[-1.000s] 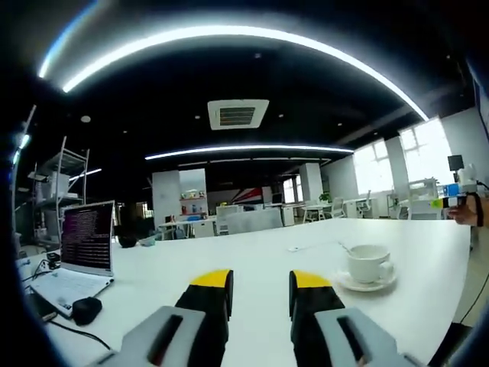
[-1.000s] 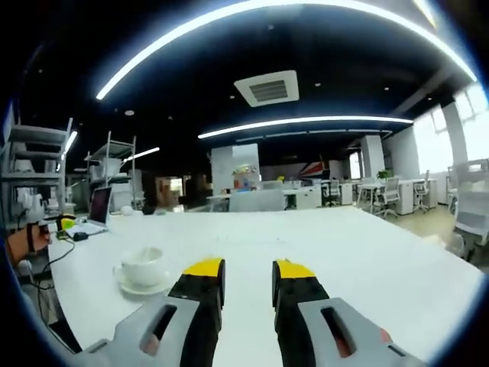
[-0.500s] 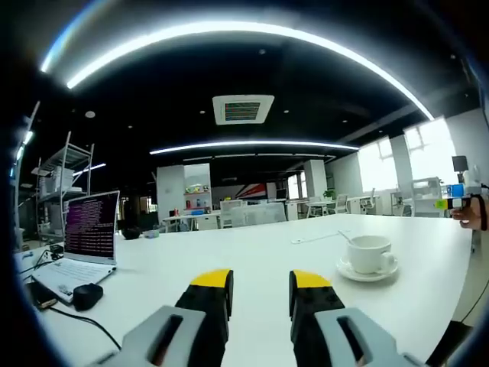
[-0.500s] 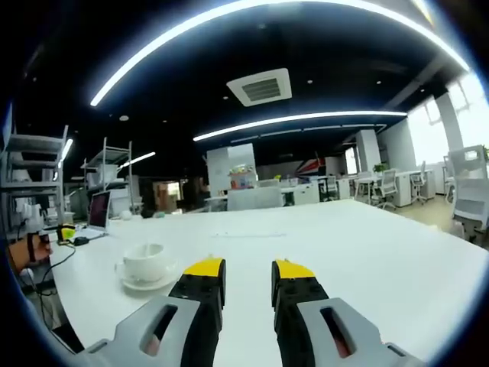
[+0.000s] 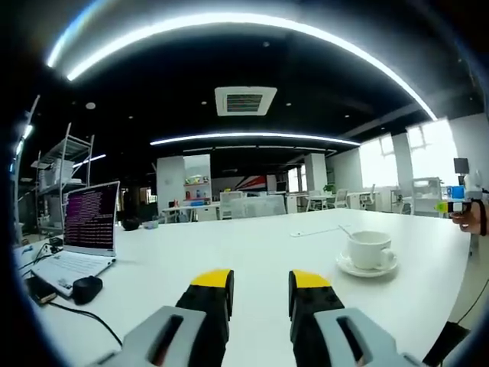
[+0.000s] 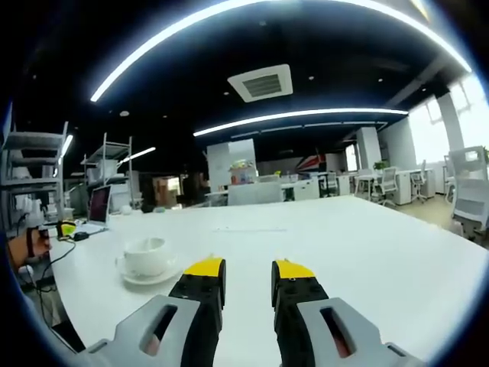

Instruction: Tidy tabletop coffee trays, cups and spoons，present forward

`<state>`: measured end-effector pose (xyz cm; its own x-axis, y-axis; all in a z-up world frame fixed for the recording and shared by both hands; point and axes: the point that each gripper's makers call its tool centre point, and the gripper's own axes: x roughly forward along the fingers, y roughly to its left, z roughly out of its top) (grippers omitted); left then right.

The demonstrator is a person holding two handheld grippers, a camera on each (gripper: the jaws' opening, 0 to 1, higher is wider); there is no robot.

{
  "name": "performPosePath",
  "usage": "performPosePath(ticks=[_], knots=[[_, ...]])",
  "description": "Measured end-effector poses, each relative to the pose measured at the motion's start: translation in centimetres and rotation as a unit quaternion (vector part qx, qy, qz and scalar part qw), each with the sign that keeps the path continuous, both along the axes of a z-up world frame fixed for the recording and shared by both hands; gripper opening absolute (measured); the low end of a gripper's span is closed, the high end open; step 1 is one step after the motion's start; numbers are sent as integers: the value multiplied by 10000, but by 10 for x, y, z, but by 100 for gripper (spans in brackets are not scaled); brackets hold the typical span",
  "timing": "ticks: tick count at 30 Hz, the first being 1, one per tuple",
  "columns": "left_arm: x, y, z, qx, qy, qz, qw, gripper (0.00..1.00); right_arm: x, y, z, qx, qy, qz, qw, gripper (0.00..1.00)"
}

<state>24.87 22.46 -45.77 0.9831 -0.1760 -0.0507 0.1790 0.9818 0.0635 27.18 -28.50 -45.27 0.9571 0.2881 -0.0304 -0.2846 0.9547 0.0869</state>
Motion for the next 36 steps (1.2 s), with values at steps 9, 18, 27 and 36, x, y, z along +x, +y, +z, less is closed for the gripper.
performPosePath(ticks=[9,18,27,36], knots=[[2,6,-2,-526,238,91,9983,30,2,-1,4,-24,-19,-40,10000,24],[8,19,-4,-874,355,165,9954,30,8,6,3,-151,157,65,9997,24],[17,18,-13,-1461,726,39,9866,29,16,17,10,-84,237,183,9995,25],[29,6,-20,-2053,1051,-74,9730,28,25,37,10,-126,525,374,9978,27]])
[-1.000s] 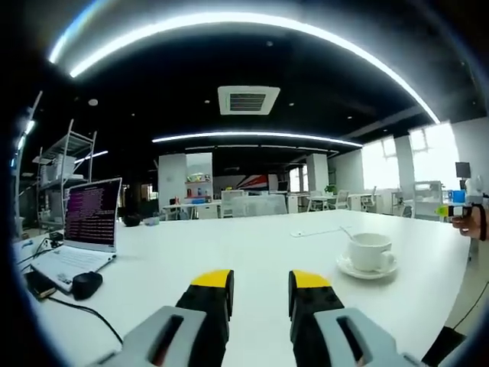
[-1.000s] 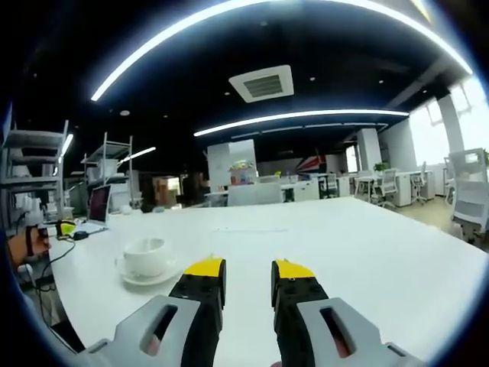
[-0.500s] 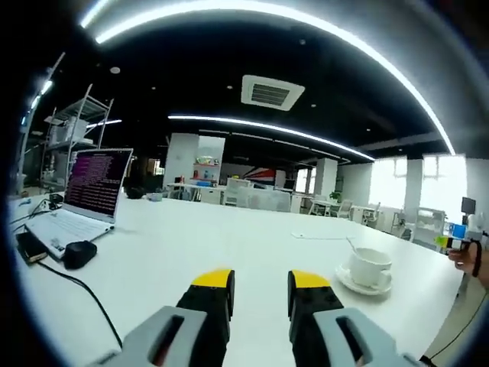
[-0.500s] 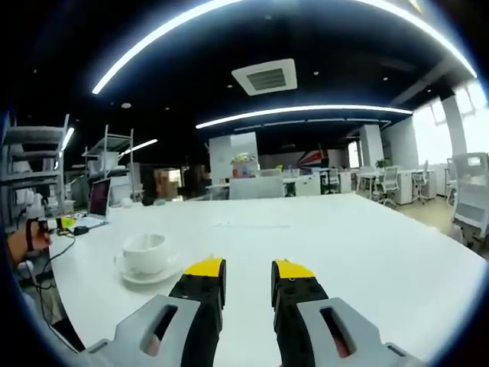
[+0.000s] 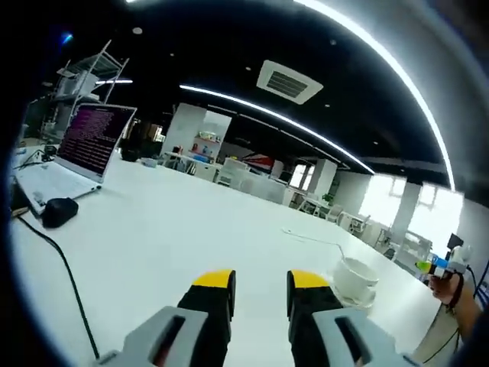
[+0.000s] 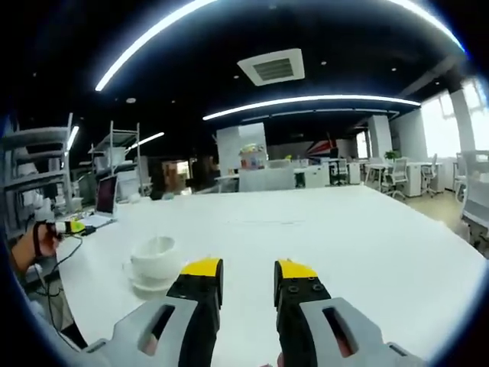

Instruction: Tidy tabletop coffee trays, cups and spoons，present forward

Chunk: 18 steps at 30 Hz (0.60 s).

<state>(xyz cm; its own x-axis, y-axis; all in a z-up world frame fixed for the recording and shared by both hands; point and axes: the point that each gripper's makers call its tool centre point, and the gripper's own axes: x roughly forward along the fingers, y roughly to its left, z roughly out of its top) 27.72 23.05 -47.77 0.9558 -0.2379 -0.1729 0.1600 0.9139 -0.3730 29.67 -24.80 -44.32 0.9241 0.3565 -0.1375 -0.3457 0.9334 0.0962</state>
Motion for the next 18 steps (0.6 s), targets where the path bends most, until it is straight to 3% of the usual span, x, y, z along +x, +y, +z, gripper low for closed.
performPosePath(ticks=[4,14,18], knots=[[5,-6,-3,-281,92,-75,9995,28,9,7,-1,587,279,74,9979,27],[12,-23,-8,-858,403,-279,9951,28,28,28,-6,1053,566,406,9920,28],[16,-32,-15,-1123,617,-410,9909,28,32,41,-16,1206,863,521,9876,28]])
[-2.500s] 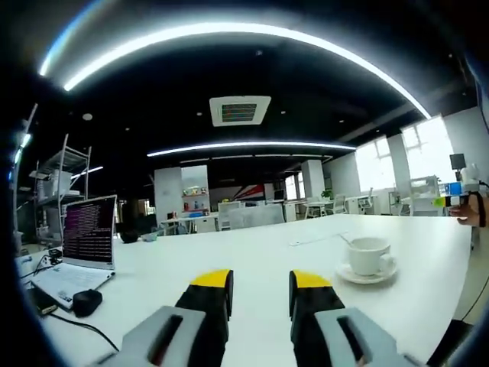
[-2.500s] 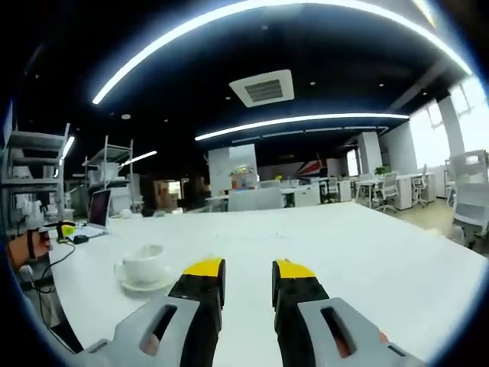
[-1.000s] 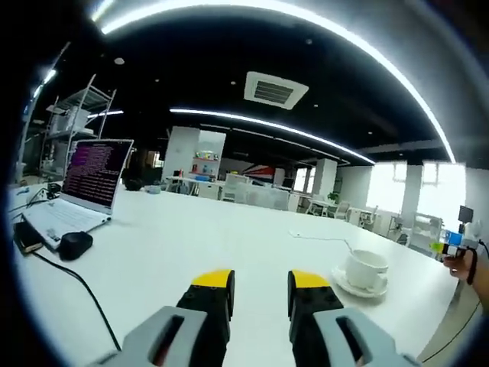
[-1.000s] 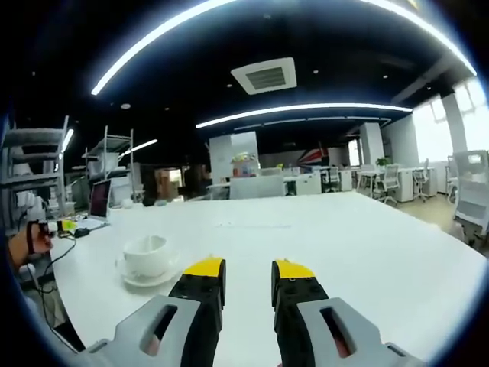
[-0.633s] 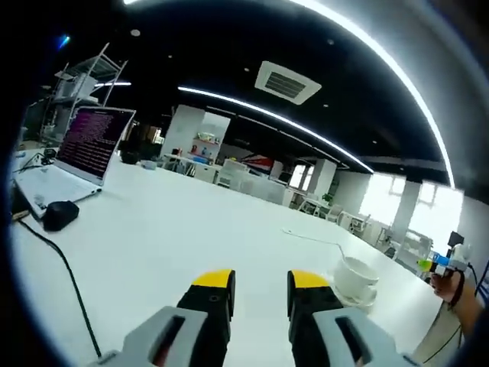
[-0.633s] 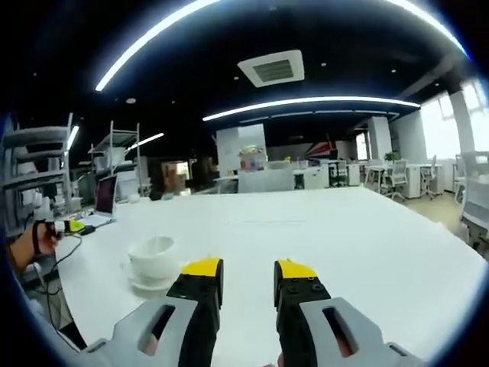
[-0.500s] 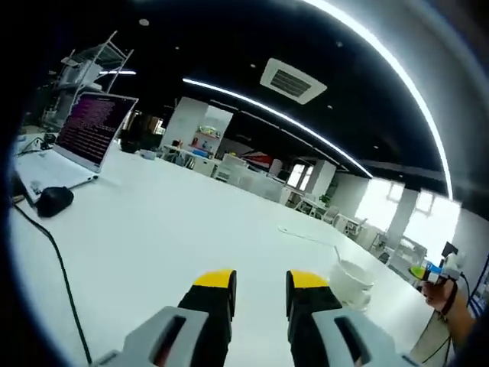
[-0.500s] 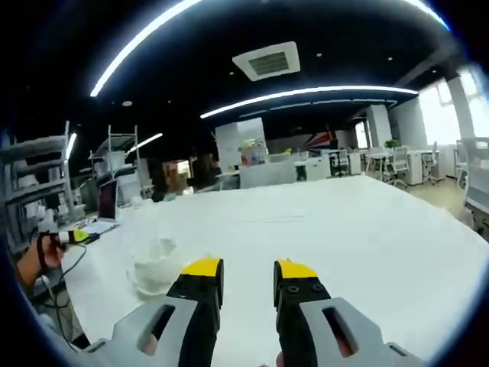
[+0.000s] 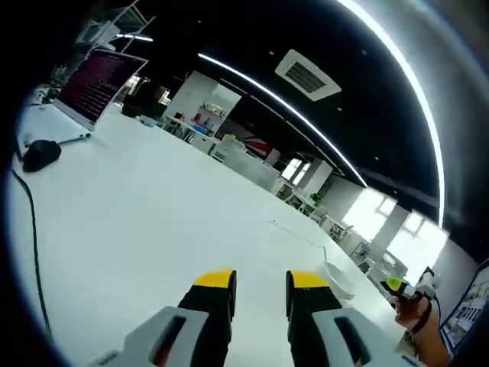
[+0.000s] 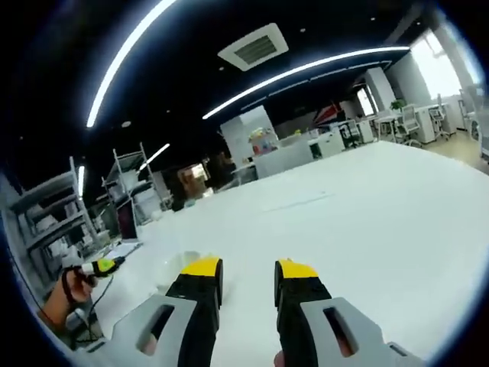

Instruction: Tidy tabletop coffee trays, cups and spoons，present forward

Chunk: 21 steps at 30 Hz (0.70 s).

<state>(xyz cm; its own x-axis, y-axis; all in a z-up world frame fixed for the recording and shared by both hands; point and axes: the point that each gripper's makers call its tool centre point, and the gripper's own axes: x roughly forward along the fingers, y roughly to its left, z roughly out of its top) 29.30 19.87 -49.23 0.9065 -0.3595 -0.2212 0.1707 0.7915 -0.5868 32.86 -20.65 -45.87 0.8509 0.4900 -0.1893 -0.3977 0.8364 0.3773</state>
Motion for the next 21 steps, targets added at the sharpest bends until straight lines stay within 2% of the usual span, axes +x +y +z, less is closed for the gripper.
performPosePath(ticks=[1,5,17,18,21], knots=[[0,-4,-3,-114,124,-67,9998,28,0,4,-3,53,99,36,9999,28],[5,-17,-6,-326,300,-289,9986,28,3,15,-13,212,392,193,9988,28],[17,-56,-13,-819,738,-753,9911,28,3,41,-30,320,847,444,9949,27],[19,-63,-14,-951,815,-809,9888,28,3,45,-34,331,944,488,9938,27],[21,-71,-16,-1063,929,-876,9861,28,3,53,-38,350,1050,602,9920,27]])
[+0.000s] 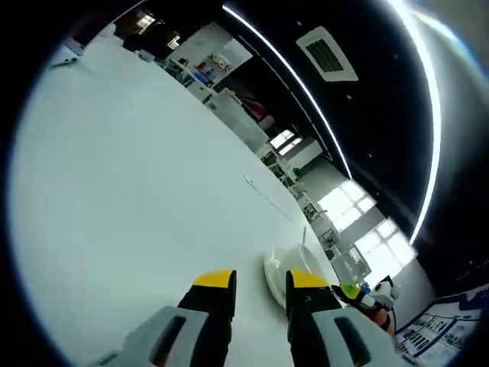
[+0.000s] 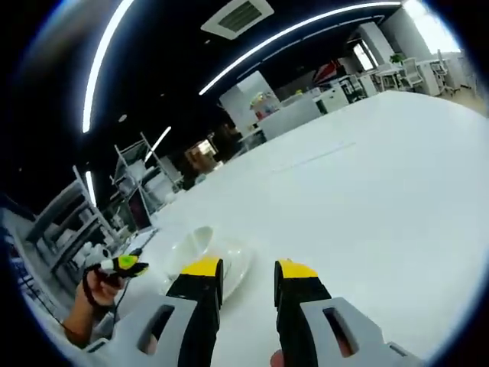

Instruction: Tidy tabletop coffee trays, cups and spoons，present forward

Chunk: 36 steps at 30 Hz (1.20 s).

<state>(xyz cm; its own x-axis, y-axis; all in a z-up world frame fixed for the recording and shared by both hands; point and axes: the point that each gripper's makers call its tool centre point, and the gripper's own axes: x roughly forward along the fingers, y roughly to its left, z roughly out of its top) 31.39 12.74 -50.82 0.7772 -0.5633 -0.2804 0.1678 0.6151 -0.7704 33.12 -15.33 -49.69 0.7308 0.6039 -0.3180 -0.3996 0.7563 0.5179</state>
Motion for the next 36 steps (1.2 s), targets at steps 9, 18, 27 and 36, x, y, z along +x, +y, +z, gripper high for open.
performPosePath(ticks=[9,18,27,36], knots=[[-2,-36,-10,-99,279,-319,9991,27,-2,21,-16,-139,209,314,9992,27],[1,-61,-17,-169,531,-592,9967,27,-3,38,-29,-150,488,475,9976,27],[7,-74,-30,-270,853,-638,9939,27,3,45,-37,21,787,465,9958,26],[14,-83,-41,-278,1085,-638,9917,27,8,54,-46,-51,910,466,9947,25]])
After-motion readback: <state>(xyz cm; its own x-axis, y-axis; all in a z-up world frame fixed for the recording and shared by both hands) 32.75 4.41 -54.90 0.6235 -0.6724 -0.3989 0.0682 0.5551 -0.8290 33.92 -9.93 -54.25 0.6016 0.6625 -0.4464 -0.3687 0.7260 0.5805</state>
